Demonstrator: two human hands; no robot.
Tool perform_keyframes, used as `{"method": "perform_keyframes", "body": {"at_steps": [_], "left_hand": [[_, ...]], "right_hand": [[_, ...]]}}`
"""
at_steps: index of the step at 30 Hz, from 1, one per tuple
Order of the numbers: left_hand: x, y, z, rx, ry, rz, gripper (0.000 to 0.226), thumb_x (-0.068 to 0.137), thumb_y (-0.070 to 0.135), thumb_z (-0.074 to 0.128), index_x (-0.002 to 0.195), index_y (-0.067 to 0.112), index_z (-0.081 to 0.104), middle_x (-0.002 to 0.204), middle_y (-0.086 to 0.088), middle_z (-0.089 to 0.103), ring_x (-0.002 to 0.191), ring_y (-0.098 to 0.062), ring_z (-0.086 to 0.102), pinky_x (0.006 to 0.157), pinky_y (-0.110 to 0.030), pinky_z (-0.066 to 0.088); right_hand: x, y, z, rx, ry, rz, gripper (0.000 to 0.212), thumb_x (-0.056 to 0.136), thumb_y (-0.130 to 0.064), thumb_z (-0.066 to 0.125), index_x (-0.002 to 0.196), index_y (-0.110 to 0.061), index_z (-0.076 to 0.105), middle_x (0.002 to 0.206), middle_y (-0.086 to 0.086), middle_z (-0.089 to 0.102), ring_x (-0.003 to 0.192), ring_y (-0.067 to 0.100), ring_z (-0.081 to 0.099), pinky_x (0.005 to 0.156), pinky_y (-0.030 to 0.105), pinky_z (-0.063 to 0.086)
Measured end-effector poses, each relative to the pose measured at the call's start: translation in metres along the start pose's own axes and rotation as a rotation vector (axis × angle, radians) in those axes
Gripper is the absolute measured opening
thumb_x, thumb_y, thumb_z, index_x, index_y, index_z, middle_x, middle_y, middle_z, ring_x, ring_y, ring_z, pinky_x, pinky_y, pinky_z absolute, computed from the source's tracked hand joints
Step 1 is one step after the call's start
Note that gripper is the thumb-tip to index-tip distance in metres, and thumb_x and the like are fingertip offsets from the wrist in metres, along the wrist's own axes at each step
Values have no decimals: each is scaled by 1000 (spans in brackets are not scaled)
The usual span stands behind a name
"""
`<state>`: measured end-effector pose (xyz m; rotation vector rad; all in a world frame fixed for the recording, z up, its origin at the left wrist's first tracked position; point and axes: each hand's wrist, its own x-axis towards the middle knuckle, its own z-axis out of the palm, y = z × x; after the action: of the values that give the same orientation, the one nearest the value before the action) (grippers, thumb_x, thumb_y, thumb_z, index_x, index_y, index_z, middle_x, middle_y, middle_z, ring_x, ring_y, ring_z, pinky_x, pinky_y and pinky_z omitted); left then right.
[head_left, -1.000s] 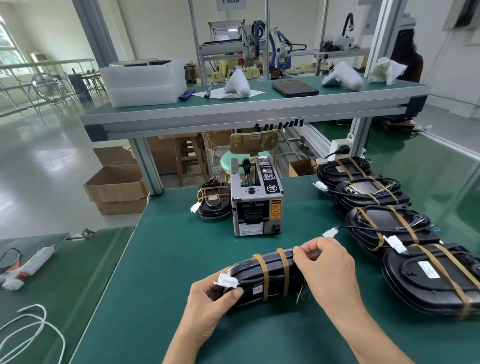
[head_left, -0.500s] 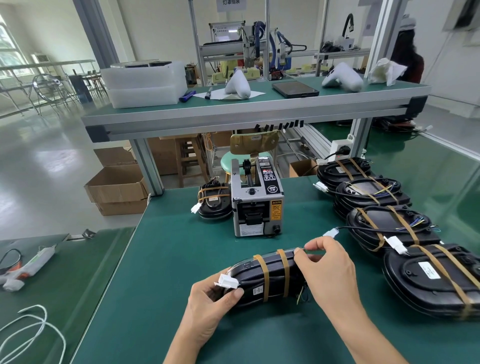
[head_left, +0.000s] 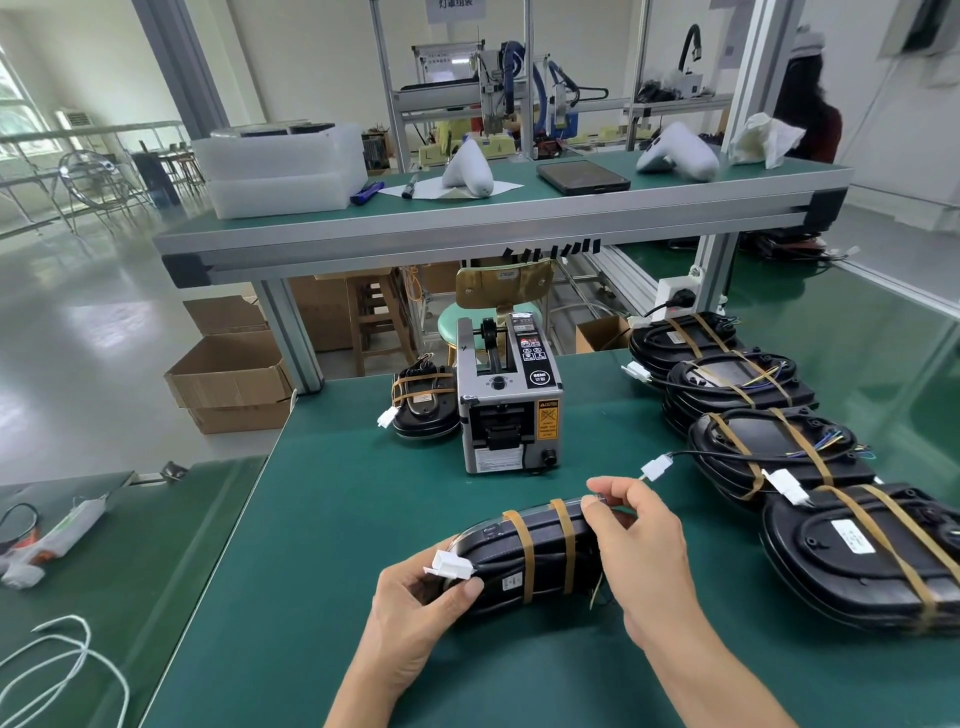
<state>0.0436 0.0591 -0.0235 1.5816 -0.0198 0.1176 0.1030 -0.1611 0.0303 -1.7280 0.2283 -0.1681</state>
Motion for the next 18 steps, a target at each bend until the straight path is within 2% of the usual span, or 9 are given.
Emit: {"method": "perform_keyframes", "body": {"at_steps": [4,7,9,11,13,14,16,18], "left_hand": [[-1,0,0,-10,1,-7,55,80,53,89,126,26,78,124,-3,79,118,-15,74,95,-17,54],[-1,0,-1,6,-5,-3,53,83,53,87,127,25,78,124,-3,79,118,-16,73,96,-17,54],[-1,-1,-2,2,6,-5,51,83,51,88,126,25,78,124,-4,79,119,-17,73,96,-17,54],[-1,-1,-2,24,20,-1,45,83,47,86,123,27,80,121,-3,80,117,-17,74,94,-16,54],[0,-1,-2,41,26,5,41,83,43,84,120,28,81,118,-2,81,114,-16,75,92,-14,54],[0,-1,-2,44,27,2,41,82,43,84,120,28,81,118,-2,81,114,-16,75,92,-15,54],[0,-2,-3,50,30,0,40,82,42,84,119,28,81,117,-2,81,114,-17,75,92,-15,54],[0,0,-3,59,24,-1,39,83,41,83,120,28,81,118,-2,81,115,-17,75,92,-15,54]], "right_hand": [[-2,3,5,-19,35,-24,19,98,-20,61,98,-36,70,105,-13,63,93,2,60,86,32,50],[7,4,6,48,106,39,27,98,-12,55,94,-31,72,94,-6,71,76,1,63,74,31,50],[13,6,2,181,123,129,31,99,-7,50,96,-27,73,91,0,74,73,5,65,82,36,55],[16,15,-5,196,51,152,29,105,-18,50,95,-27,76,90,-2,75,81,10,68,89,39,54],[14,25,-11,113,-138,117,39,108,-40,46,93,-34,81,94,-14,78,93,5,69,89,32,50],[12,30,-13,75,-248,100,42,108,-51,43,100,-36,81,101,-18,78,101,1,69,92,30,48],[9,35,-13,52,-380,57,51,102,-63,39,113,-29,76,113,-13,77,113,2,67,101,32,45],[10,36,-13,50,-374,3,56,100,-66,39,111,-22,71,111,-7,76,112,3,66,106,36,46]]}}
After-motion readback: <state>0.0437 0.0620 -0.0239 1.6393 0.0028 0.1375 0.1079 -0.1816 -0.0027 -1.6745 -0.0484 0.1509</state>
